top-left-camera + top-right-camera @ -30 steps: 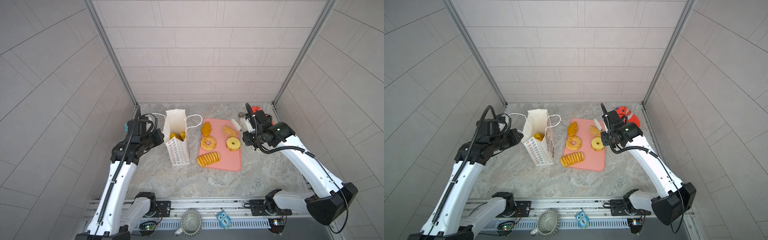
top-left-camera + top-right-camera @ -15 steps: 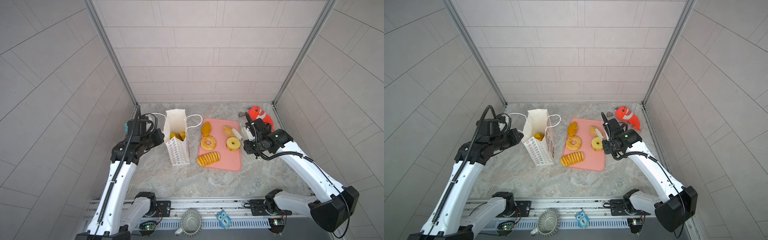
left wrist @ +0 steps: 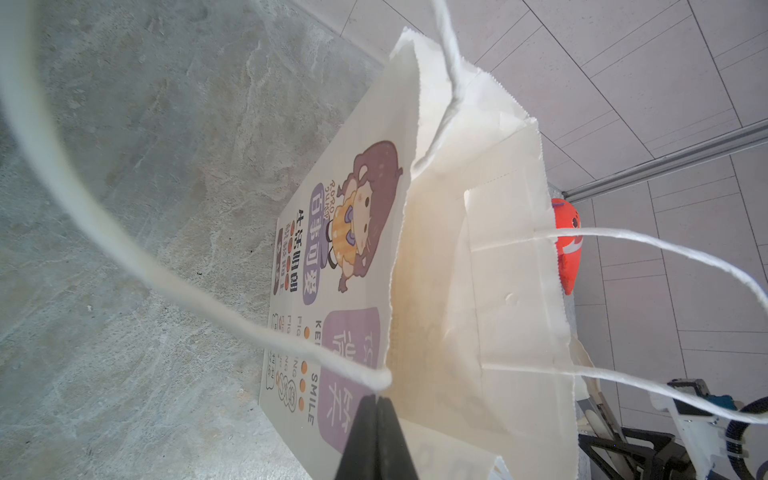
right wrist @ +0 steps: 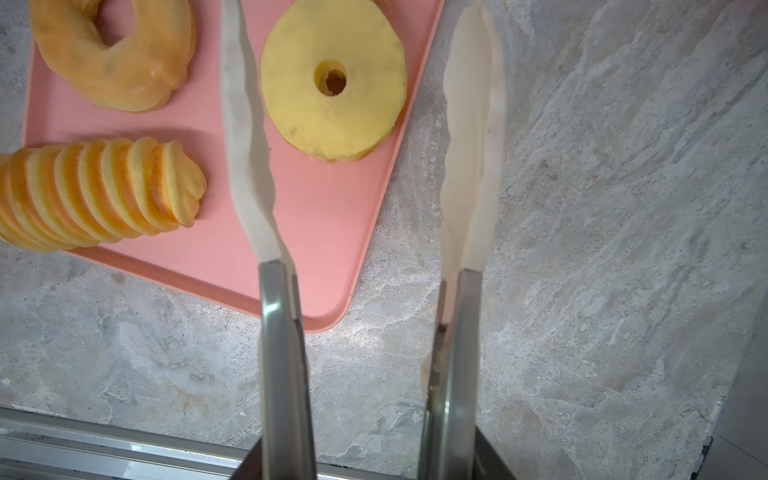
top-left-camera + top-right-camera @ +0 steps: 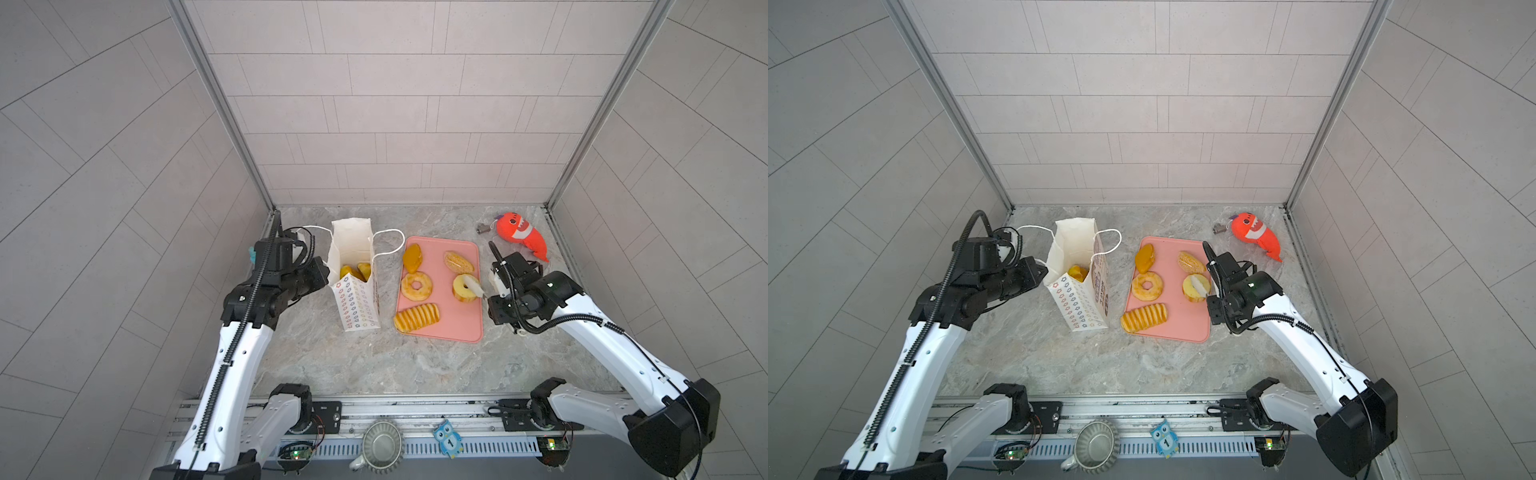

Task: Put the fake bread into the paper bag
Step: 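Lower the tong toward the pale yellow ring bread on the tray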

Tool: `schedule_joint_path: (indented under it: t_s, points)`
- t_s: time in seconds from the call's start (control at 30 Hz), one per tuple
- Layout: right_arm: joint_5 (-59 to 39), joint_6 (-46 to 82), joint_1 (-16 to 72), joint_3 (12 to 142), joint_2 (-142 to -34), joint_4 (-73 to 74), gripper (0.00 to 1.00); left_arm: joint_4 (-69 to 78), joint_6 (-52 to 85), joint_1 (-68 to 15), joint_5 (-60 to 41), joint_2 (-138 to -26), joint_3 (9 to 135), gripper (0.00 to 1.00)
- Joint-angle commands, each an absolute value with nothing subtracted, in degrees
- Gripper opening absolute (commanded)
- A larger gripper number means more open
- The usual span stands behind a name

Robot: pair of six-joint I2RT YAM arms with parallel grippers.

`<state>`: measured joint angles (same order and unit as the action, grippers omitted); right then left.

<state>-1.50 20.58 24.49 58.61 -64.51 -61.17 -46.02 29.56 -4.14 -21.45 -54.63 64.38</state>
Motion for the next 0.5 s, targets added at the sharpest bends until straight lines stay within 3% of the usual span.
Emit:
schedule_joint_path:
  t_s: [0.0, 0.47]
  points:
    - [-1.15, 21.71, 25.04, 58.83, -64.37, -61.63, 0.55, -46.05, 28.83, -3.86, -21.88, -54.00, 64.79, 0.05]
    - [-0.97, 23.91, 26.67, 58.49, -69.06, -60.88, 0.63, -45.70, 28.67, -3.64, -21.84, -53.88, 64.08, 0.05]
